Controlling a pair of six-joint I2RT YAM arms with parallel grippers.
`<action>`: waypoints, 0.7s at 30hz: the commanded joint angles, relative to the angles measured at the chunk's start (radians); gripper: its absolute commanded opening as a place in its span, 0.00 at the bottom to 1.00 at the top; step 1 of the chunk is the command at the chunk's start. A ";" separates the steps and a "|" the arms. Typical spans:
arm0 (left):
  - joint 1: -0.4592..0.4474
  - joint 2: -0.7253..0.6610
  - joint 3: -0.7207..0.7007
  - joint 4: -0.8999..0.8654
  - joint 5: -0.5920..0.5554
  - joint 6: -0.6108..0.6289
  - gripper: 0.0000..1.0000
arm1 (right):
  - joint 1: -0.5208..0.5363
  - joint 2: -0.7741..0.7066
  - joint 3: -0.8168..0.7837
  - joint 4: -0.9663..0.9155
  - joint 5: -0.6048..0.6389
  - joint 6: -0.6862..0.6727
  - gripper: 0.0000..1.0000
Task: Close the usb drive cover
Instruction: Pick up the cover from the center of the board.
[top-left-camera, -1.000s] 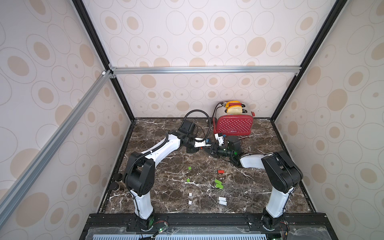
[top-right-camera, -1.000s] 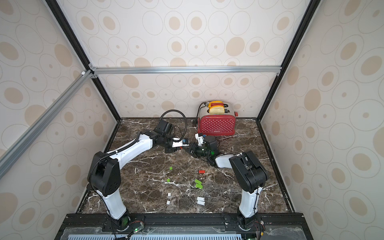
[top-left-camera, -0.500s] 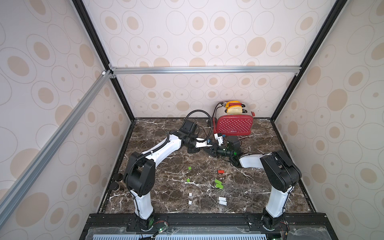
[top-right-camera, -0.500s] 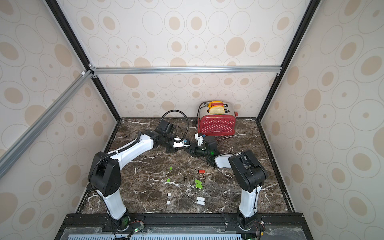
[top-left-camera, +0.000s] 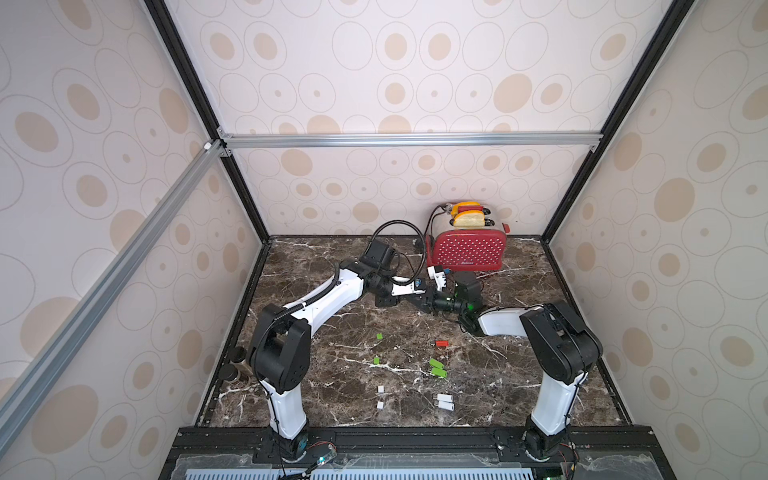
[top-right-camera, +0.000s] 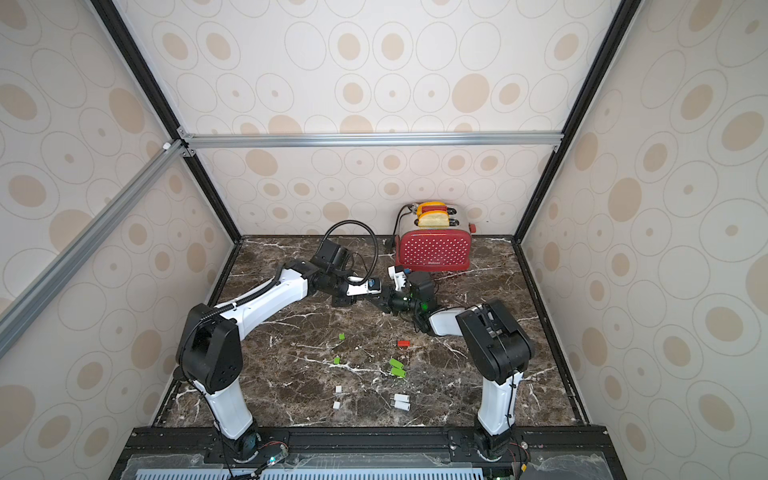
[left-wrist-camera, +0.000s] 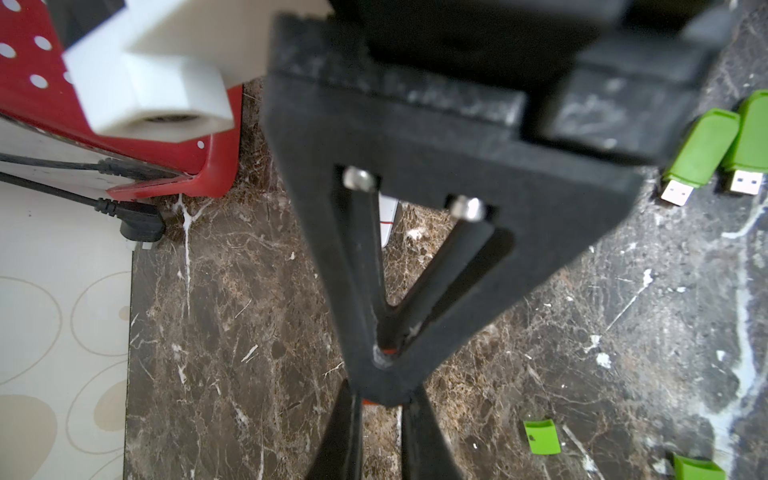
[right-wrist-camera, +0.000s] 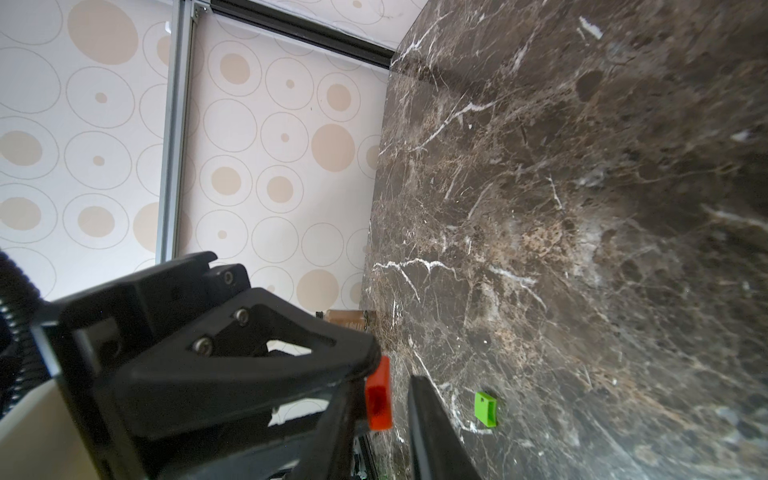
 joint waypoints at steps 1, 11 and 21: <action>-0.038 -0.011 0.059 -0.010 0.075 -0.003 0.12 | 0.012 0.018 0.021 0.027 -0.001 -0.005 0.21; -0.040 -0.009 0.068 -0.009 0.075 -0.010 0.12 | 0.011 0.017 0.018 0.035 0.000 -0.009 0.15; -0.040 -0.032 0.047 -0.018 0.040 -0.008 0.35 | 0.003 -0.002 -0.003 0.041 0.005 -0.020 0.11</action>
